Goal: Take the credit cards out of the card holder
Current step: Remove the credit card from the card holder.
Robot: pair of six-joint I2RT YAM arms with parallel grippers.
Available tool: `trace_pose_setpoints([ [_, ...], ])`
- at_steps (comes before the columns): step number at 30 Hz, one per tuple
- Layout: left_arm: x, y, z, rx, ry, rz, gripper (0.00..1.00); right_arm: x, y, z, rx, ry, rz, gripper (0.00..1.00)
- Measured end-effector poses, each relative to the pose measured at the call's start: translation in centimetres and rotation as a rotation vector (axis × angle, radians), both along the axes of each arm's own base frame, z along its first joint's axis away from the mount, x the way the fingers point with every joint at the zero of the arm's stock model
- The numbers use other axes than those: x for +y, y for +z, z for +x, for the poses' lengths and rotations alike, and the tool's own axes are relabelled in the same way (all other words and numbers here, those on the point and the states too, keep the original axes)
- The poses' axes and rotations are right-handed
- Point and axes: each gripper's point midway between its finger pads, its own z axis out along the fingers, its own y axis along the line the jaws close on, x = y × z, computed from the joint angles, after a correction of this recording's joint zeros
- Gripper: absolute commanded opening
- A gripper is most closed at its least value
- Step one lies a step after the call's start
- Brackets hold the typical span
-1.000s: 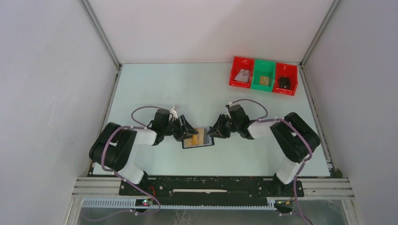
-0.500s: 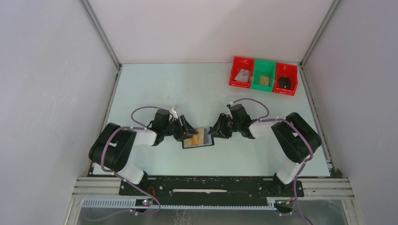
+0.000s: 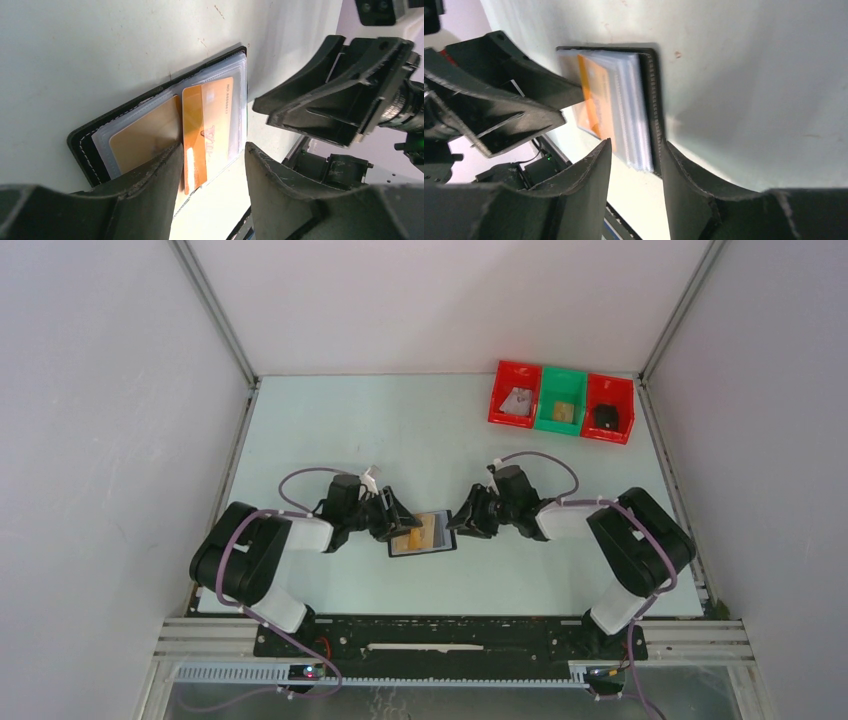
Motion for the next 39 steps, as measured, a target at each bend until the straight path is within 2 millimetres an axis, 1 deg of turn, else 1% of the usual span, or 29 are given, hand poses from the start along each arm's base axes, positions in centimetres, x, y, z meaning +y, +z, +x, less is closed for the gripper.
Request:
trace_pose_setpoints([
  [3,0.0,0.0,0.0,-0.001,0.0,-0.001,0.58,0.4,1.3,-0.1,-0.036,0.005,0.015,0.5],
  [6,0.0,0.0,0.0,-0.001,-0.002,-0.002,0.58,1.3,2.3,-0.4,-0.067,0.028,0.041,0.5],
  [10,0.0,0.0,0.0,0.0,-0.003,-0.005,0.58,2.5,2.7,-1.3,-0.073,0.071,0.064,0.5],
  [14,0.0,0.0,0.0,0.0,-0.003,-0.006,0.58,4.0,3.2,-1.5,-0.072,0.106,0.102,0.49],
  [18,0.0,0.0,0.0,0.0,-0.003,-0.006,0.58,4.6,2.8,-1.8,-0.055,0.122,0.124,0.49],
  [26,0.0,0.0,0.0,0.002,-0.007,-0.011,0.58,4.7,0.8,-2.0,0.005,0.116,0.099,0.47],
  [39,0.0,-0.1,-0.2,-0.013,-0.015,-0.025,0.57,4.6,0.4,-1.4,0.044,0.074,0.057,0.47],
])
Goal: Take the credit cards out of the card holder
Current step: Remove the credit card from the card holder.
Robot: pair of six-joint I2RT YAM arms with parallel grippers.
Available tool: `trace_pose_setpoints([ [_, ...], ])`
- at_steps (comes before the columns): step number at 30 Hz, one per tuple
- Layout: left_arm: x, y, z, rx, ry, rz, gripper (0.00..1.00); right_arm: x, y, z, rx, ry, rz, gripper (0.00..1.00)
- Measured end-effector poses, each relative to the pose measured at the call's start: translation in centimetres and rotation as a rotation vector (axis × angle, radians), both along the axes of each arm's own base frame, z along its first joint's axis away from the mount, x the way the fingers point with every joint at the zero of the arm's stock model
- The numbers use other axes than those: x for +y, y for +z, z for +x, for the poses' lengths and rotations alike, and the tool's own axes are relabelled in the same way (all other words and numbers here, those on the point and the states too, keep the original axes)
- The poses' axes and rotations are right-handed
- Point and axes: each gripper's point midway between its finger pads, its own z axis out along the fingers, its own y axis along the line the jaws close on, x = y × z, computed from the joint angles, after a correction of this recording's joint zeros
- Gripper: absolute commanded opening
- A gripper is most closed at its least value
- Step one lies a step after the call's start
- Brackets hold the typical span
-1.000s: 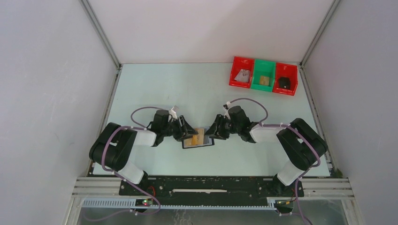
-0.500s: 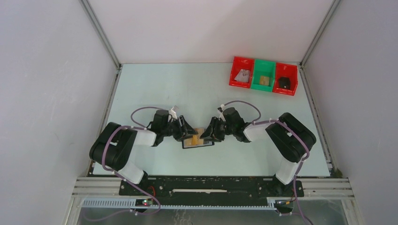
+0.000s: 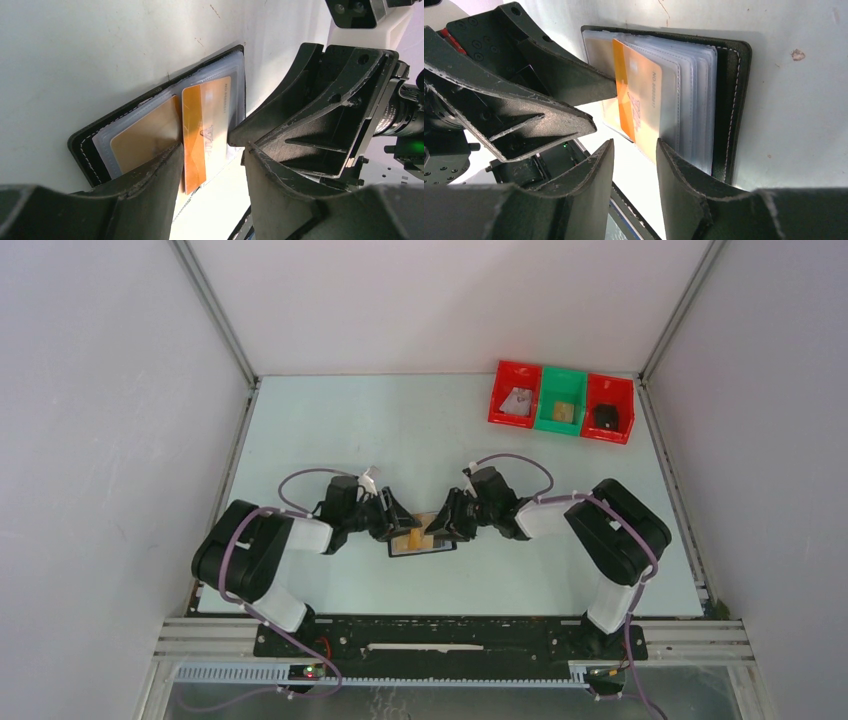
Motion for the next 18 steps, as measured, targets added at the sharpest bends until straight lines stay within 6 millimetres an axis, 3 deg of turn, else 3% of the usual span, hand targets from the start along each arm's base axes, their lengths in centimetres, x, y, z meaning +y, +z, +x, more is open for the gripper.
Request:
trace_pose_setpoints([
  [8,-0.1,-0.1,-0.1,-0.011,-0.021,-0.024,0.56,0.3,-0.1,0.1,0.02,0.0,0.016,0.47],
  [15,0.1,-0.2,-0.6,-0.055,-0.025,-0.034,0.44,0.3,-0.1,0.2,0.038,0.007,0.035,0.47],
  [18,0.0,-0.4,-1.7,-0.039,-0.051,-0.053,0.39,0.3,-0.1,0.4,0.038,0.006,0.045,0.47],
])
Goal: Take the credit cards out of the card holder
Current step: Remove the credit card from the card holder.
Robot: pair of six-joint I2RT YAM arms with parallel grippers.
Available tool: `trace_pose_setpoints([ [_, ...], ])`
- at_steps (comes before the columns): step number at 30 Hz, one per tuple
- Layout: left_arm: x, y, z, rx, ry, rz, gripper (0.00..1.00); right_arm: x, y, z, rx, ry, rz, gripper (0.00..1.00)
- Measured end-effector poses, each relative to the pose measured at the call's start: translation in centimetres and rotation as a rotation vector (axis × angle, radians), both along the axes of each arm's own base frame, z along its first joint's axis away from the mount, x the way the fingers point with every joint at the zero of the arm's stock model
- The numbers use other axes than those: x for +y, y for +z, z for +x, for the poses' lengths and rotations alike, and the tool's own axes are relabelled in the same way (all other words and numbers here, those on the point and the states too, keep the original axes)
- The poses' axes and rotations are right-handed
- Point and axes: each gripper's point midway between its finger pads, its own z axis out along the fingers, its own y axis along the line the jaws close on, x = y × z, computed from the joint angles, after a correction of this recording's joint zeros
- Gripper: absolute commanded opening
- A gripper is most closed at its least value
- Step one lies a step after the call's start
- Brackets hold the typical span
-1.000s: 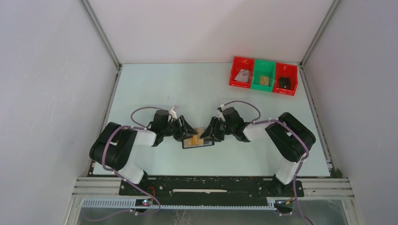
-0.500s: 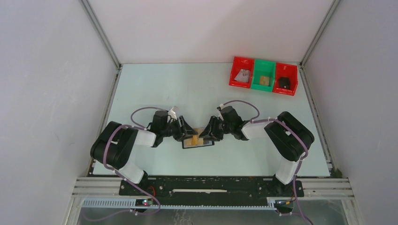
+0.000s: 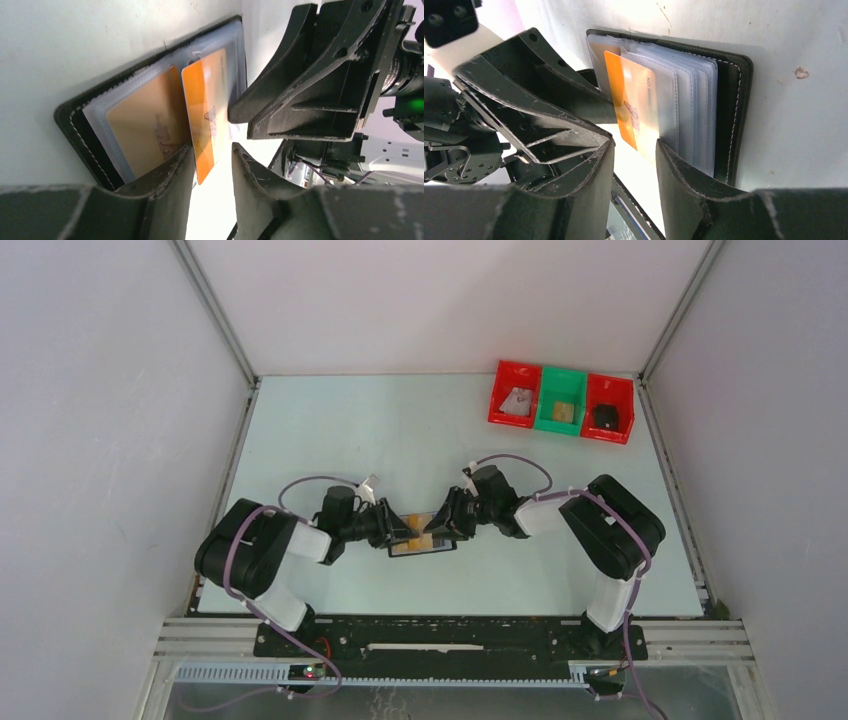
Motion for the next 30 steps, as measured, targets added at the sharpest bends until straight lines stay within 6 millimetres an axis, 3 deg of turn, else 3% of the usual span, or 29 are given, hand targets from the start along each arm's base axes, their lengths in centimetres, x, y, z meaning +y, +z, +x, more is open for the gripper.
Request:
trace_pose_setpoints([
  [15,0.0,-0.8,-1.8,0.073,-0.02,-0.004,0.01,0.2,0.0,0.2,-0.003,0.0,0.014,0.47],
  [23,1.5,0.5,-1.9,0.08,0.048,0.095,0.0,-0.2,0.4,0.6,-0.012,-0.004,0.023,0.51],
  [30,1.8,2.9,-1.6,0.073,0.047,0.132,0.0,-2.8,1.5,2.0,-0.026,-0.027,0.058,0.59],
])
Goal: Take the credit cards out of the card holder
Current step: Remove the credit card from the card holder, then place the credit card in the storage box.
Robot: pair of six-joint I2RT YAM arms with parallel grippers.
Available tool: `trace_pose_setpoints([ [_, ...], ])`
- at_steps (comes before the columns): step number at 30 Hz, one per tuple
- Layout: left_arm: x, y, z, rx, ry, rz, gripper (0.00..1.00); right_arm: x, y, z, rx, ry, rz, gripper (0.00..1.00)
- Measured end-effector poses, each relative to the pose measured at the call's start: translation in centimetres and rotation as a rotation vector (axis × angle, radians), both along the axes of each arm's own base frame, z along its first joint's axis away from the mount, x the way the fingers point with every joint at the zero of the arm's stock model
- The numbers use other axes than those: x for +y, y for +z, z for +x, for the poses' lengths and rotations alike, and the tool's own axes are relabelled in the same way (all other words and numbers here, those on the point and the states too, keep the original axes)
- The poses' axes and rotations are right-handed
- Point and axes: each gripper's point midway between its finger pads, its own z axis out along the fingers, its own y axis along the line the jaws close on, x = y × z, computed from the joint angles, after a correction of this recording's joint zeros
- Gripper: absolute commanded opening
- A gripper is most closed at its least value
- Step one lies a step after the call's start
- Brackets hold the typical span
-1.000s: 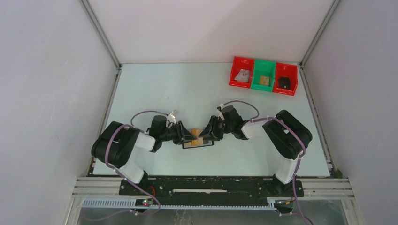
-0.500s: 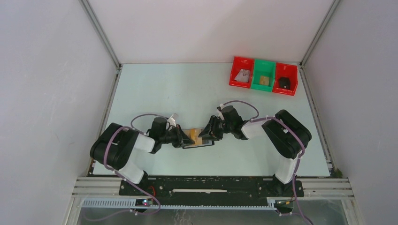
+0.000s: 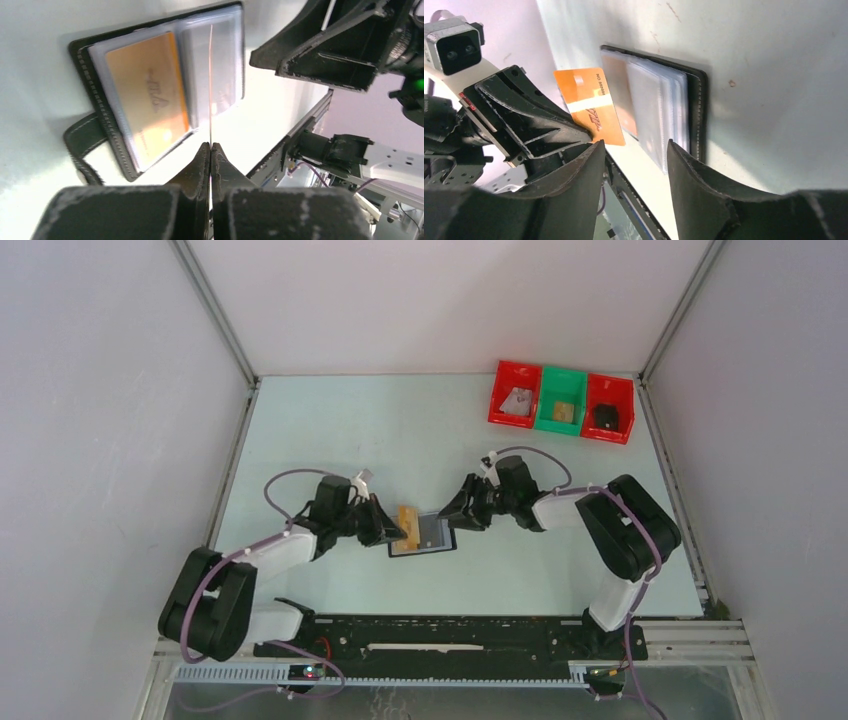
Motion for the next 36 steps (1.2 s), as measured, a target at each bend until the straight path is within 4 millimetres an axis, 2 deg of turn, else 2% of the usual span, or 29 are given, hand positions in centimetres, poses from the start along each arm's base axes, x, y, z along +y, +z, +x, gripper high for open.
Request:
trace_pose_setpoints([
  [6,-1.3,4.8,0.8,-0.085,-0.063,-0.076,0.0,0.4,3.4,0.4,-0.042,0.054,0.147,0.6],
  [11,-2.2,7.5,0.6,-0.127,-0.119,-0.144,0.0,1.3,6.3,0.1,-0.079,0.096,0.273,0.6],
  [19,-2.6,8.5,-0.4,-0.114,-0.164,-0.195,0.0,2.4,9.7,-0.6,-0.127,0.135,0.421,0.54],
  [25,-2.7,9.3,-0.7,-0.128,-0.171,-0.212,0.0,3.2,10.5,-1.1,-0.127,0.153,0.477,0.47],
  [28,-2.7,9.5,-0.6,-0.13,-0.168,-0.217,0.0,3.5,10.4,-1.3,-0.116,0.159,0.497,0.36],
  [31,-2.7,9.5,-0.6,-0.128,-0.166,-0.219,0.0,3.8,10.2,-1.5,-0.101,0.161,0.509,0.14],
  [34,-2.7,9.5,-0.6,-0.125,-0.162,-0.221,0.15,3.8,10.2,-1.5,-0.093,0.159,0.516,0.0],
  [36,-2.7,9.5,-0.6,-0.124,-0.16,-0.22,0.3,3.8,10.3,-1.5,-0.104,0.162,0.519,0.0],
])
